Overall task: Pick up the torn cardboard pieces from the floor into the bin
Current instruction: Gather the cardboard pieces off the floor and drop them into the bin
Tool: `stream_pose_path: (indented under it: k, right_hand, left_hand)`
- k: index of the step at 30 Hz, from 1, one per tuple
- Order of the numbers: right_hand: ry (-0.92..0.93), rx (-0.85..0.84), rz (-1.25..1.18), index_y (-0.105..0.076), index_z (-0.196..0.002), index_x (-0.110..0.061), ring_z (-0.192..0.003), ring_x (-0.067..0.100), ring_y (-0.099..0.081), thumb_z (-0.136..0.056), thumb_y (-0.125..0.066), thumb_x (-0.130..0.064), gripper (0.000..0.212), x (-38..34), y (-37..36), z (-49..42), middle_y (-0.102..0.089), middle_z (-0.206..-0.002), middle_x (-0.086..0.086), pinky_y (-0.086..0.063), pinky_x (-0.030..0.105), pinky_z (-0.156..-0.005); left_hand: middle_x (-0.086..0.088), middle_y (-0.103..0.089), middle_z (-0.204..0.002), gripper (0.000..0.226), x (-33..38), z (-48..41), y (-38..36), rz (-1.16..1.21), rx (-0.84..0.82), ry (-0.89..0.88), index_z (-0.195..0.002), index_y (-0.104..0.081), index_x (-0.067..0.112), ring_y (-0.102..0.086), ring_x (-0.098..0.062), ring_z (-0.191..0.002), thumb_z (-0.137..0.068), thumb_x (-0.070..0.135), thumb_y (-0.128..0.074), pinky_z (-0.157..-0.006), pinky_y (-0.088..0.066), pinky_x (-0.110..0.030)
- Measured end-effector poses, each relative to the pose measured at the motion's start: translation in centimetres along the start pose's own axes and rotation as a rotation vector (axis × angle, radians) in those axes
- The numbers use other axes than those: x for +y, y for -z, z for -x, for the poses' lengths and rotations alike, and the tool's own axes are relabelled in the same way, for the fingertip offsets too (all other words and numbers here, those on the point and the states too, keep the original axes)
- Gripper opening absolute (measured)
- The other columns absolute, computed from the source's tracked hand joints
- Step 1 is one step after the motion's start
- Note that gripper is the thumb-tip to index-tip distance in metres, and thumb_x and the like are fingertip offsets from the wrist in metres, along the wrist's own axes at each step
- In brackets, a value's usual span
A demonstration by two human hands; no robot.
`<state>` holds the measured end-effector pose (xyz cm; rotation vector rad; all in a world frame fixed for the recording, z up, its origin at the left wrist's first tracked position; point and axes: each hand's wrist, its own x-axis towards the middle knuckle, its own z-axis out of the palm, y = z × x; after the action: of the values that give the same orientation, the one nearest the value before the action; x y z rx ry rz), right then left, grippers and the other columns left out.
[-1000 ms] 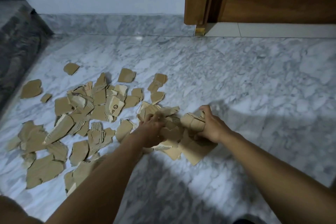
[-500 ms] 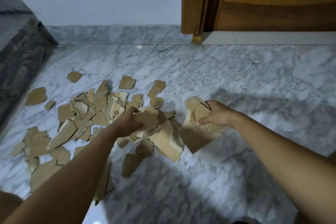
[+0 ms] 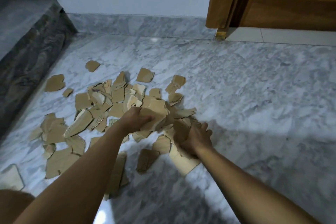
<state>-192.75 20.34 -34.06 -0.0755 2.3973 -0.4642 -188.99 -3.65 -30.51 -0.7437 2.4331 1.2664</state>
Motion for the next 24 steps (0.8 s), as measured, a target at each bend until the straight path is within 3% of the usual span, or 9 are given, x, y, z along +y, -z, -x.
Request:
stream_pose_path:
  k: [5, 8, 10, 12, 14, 18, 20, 22, 24]
  right_hand:
    - [0.037, 0.067, -0.067, -0.029, -0.145, -0.024, -0.120, 0.038, -0.054, -0.075, -0.070, -0.057, 0.087, 0.2, -1.3, 0.0, -0.052, -0.133, 0.009, -0.048, 0.046, -0.094]
    - [0.120, 0.093, -0.137, -0.027, -0.122, -0.024, -0.096, 0.032, -0.065, -0.072, -0.077, -0.048, 0.074, 0.8, -1.0, 0.3, -0.064, -0.109, 0.002, -0.053, 0.040, -0.078]
    - [0.141, 0.018, -0.212, -0.031, -0.126, -0.023, -0.094, 0.030, -0.065, -0.067, -0.086, -0.039, 0.082, 2.0, 0.6, 0.2, -0.062, -0.104, -0.001, -0.050, 0.033, -0.068]
    - [0.131, -0.056, -0.199, -0.053, -0.124, -0.020, -0.099, 0.025, -0.066, -0.057, -0.092, -0.043, 0.081, 3.8, 3.0, -0.5, -0.067, -0.105, -0.002, -0.051, 0.031, -0.073]
    - [0.082, -0.082, -0.191, -0.068, -0.106, -0.018, -0.094, 0.020, -0.069, -0.049, -0.093, -0.049, 0.069, 5.9, 5.9, -1.4, -0.073, -0.098, -0.001, -0.057, 0.034, -0.081]
    - [-0.006, -0.080, -0.282, -0.072, -0.100, -0.016, -0.094, 0.016, -0.067, -0.053, -0.097, -0.038, 0.058, 8.7, 11.7, -1.9, -0.073, -0.097, -0.002, -0.054, 0.031, -0.085]
    - [-0.021, -0.070, -0.293, -0.072, -0.103, -0.017, -0.095, 0.016, -0.066, -0.055, -0.097, -0.036, 0.058, 8.9, 12.8, -2.1, -0.072, -0.100, -0.001, -0.053, 0.030, -0.082]
    - [-0.011, -0.052, -0.250, -0.070, -0.107, -0.016, -0.097, 0.018, -0.065, -0.056, -0.096, -0.038, 0.060, 8.7, 12.8, -2.4, -0.071, -0.102, 0.000, -0.053, 0.030, -0.081]
    - [0.030, -0.072, -0.215, -0.070, -0.106, -0.018, -0.098, 0.019, -0.066, -0.056, -0.095, -0.041, 0.060, 7.7, 12.4, -2.9, -0.071, -0.102, -0.001, -0.054, 0.031, -0.085]
  left_hand:
    - [-0.011, -0.067, -0.097, 0.033, 1.1, -1.8, -2.4, -0.151, -0.026, -0.073, -0.099, -0.066, 0.009, -0.065, -0.027, -0.084, -0.081, 0.034, -0.076, -0.070, -0.054, -0.036]
    - [-0.013, -0.064, -0.104, 0.030, 1.2, -2.8, -3.4, -0.222, -0.020, -0.094, -0.102, -0.060, 0.011, -0.059, -0.026, -0.085, -0.083, 0.030, -0.073, -0.069, -0.046, -0.032]
    - [-0.015, -0.065, -0.105, 0.032, 0.8, -3.2, -3.6, -0.242, -0.021, -0.078, -0.108, -0.056, 0.010, -0.058, -0.028, -0.086, -0.086, 0.028, -0.070, -0.069, -0.042, -0.030]
    - [-0.015, -0.064, -0.104, 0.038, 0.6, -3.1, -3.5, -0.262, -0.013, -0.056, -0.116, -0.054, 0.009, -0.060, -0.032, -0.090, -0.087, 0.030, -0.068, -0.070, -0.044, -0.032]
    - [-0.011, -0.061, -0.100, 0.037, 0.6, -2.8, -3.2, -0.220, -0.003, -0.047, -0.116, -0.052, 0.010, -0.059, -0.032, -0.090, -0.088, 0.028, -0.068, -0.069, -0.045, -0.032]
    - [-0.008, -0.059, -0.106, 0.051, 1.9, -2.2, -1.5, -0.019, -0.014, -0.012, -0.122, -0.048, 0.014, -0.061, -0.029, -0.095, -0.083, 0.032, -0.076, -0.072, -0.054, -0.038]
    - [-0.008, -0.066, -0.108, 0.053, 2.6, -1.9, -0.4, 0.010, -0.094, -0.011, -0.121, -0.058, 0.010, -0.066, -0.027, -0.095, -0.079, 0.035, -0.080, -0.079, -0.059, -0.044]
    - [-0.010, -0.073, -0.097, 0.045, 3.4, -1.4, 0.3, -0.130, -0.206, -0.031, -0.106, -0.070, 0.007, -0.071, -0.023, -0.085, -0.077, 0.040, -0.080, -0.079, -0.060, -0.042]
    - [-0.007, -0.073, -0.086, 0.040, 4.2, -0.5, 0.2, -0.334, -0.307, -0.039, -0.092, -0.073, 0.010, -0.066, -0.017, -0.071, -0.078, 0.047, -0.077, -0.066, -0.054, -0.033]
